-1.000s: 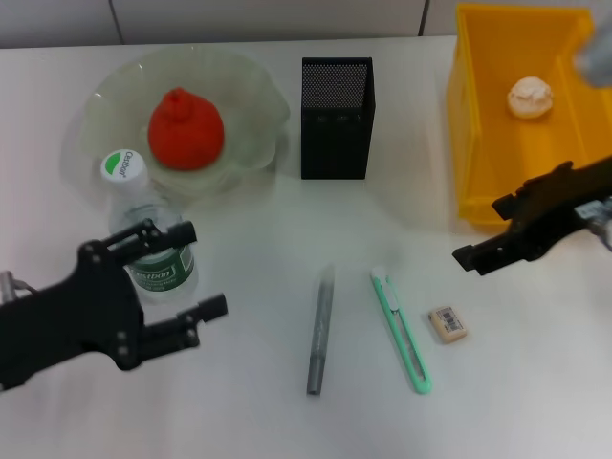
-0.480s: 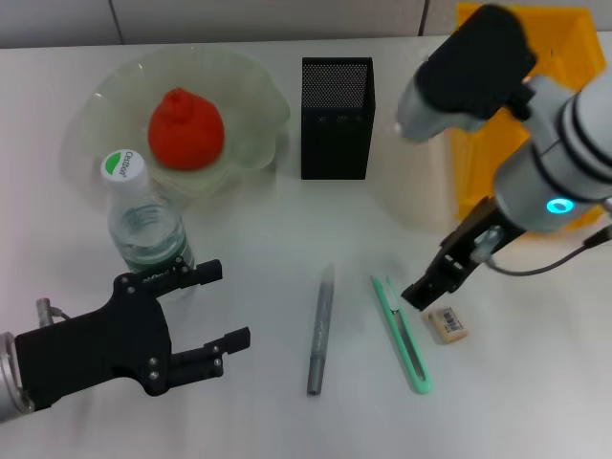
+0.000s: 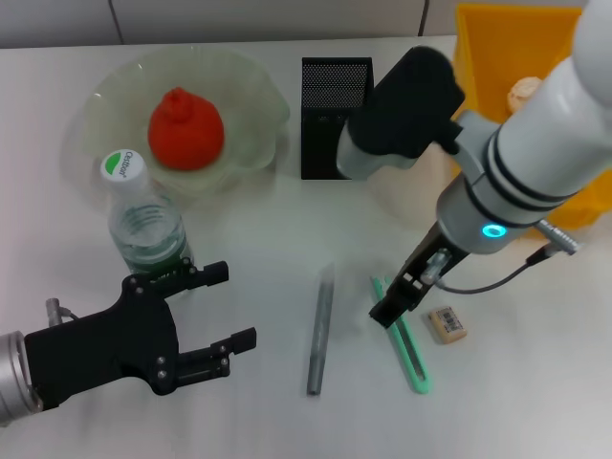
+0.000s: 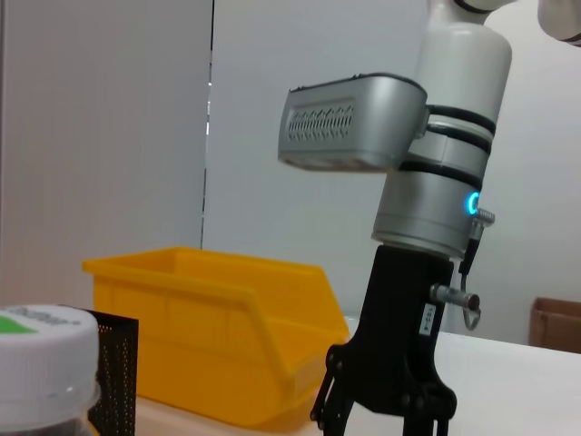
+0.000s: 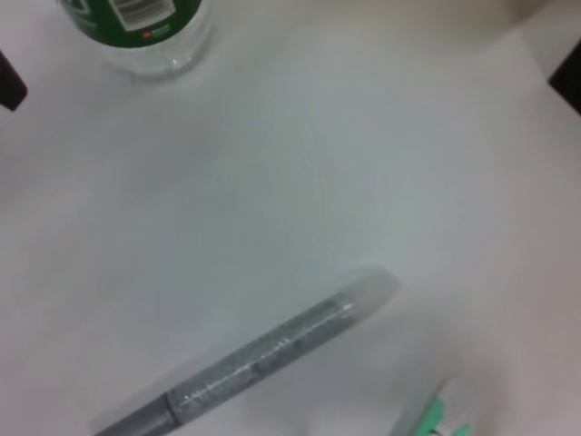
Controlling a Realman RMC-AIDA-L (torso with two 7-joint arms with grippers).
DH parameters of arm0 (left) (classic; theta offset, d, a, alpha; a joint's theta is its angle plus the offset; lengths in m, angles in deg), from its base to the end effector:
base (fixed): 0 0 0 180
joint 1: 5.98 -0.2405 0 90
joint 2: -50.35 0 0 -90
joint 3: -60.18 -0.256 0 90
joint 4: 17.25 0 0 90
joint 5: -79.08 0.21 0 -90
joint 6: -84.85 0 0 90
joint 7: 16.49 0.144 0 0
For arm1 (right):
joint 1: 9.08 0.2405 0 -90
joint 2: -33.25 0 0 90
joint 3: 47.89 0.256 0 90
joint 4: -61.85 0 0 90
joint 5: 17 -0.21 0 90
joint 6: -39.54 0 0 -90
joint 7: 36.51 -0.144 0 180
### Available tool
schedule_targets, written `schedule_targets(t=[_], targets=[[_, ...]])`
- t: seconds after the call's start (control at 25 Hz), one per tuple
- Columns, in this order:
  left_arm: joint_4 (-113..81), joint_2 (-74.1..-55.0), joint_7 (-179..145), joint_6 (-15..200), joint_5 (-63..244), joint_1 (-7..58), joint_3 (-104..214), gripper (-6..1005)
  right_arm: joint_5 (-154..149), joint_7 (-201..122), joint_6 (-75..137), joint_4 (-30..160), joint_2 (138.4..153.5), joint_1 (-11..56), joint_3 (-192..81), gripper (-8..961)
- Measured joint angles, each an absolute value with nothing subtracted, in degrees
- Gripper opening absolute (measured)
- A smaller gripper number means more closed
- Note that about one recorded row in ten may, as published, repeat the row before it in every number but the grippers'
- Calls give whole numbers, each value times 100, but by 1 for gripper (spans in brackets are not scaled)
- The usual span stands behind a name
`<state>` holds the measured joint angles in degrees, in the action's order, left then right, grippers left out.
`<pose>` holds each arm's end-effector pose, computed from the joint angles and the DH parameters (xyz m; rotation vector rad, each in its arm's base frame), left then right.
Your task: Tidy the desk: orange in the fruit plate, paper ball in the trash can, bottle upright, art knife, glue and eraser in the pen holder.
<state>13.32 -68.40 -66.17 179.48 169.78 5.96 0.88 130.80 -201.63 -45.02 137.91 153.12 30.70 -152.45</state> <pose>-0.2998 0.2256 -0.0289 -2.6594 -0.3149 -0.9273 0.1346 0.3236 -0.0775 -2.6457 0.8057 -0.7043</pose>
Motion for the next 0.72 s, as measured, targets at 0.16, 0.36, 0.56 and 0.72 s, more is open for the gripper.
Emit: schedule_targets(t=[0.16,0.36,0.56,0.72], targets=[[1328,-6838,-6615,17948,16979,602,85,785,13011,-20182,-4272,13559,15314,3118,-15342,819],[1325,-6843,-6615,17947,16978,606,95,785,12908,-20183,-4093,13221,15314,3226,-15342,813],[1324,-6837,-6615,17947,16960,606,116,785,12836,-20179,-3995,13071,15314,3253,-15349,689],[1324,-6827,-6615,17963,16960,606,120,784,12759,-20159,-3944,12940,15314,3312,-15357,529]])
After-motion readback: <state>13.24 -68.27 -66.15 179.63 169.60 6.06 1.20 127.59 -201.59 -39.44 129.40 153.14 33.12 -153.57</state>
